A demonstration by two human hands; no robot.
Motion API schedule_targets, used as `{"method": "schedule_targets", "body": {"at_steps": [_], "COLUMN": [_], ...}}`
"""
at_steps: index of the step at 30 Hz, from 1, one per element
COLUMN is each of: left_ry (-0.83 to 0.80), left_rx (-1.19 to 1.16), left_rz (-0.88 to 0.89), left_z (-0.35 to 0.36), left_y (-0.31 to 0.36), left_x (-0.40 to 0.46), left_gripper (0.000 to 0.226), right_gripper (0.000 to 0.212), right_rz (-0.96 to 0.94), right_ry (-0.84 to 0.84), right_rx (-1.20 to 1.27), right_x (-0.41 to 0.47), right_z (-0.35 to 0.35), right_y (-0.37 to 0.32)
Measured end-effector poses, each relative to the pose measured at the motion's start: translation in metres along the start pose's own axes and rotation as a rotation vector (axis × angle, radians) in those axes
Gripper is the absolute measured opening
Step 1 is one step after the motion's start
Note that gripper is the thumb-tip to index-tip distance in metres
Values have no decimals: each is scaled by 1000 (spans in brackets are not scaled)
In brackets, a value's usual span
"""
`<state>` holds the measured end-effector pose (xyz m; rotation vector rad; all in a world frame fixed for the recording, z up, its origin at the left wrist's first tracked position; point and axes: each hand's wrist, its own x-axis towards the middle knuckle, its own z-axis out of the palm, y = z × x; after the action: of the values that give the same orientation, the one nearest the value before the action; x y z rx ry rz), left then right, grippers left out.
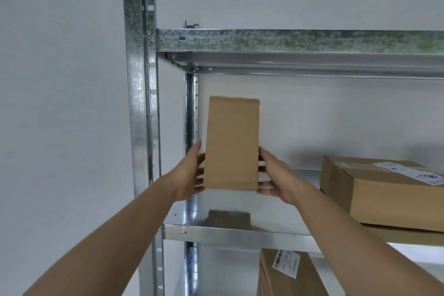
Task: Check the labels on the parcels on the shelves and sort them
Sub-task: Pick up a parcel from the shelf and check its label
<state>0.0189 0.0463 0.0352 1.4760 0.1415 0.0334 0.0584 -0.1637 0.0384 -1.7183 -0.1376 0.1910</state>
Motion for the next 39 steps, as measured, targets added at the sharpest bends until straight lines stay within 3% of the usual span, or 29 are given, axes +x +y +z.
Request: {"method": "schedule_targets", "body": {"at_steps": [7, 10, 13, 19, 24, 27, 31, 33, 39], "left_ry": [-53, -49, -22, -31, -75, -103, -88, -135, -245], "left_rx": [61, 71, 84, 115, 168, 147, 168, 228, 233], "left_rz": [120, 168, 207, 65, -76, -138, -192, -227, -313], "left_z": [3, 12, 22, 14, 3, -10, -15, -12, -6], "left_y": [50, 65, 73, 70, 69, 71, 74, 78, 78], "left_x": [1, 1, 0, 2, 1, 9, 27, 36, 50], "left_gripper": [99, 95, 76, 57, 59, 76, 140, 148, 81], "right_gripper": [66, 77, 79, 66, 71, 80, 90, 85, 70], "right_rz": [-132, -173, -208, -148, 6, 89, 178, 215, 257], "right_ry": [32, 34, 21, 17, -82, -124, -163, -193, -261], "right_rx": [6, -47, -175, -191, -224, -173, -73, -67, -138], "right_x": [-11, -9, -9, -4, 1, 7, 23, 32, 44], "right_z": [-12, -13, -12, -14, -20, -25, -22, -18, -8], "right_y": [-48, -60, -69, -70, -67, -68, -74, -78, -83]}}
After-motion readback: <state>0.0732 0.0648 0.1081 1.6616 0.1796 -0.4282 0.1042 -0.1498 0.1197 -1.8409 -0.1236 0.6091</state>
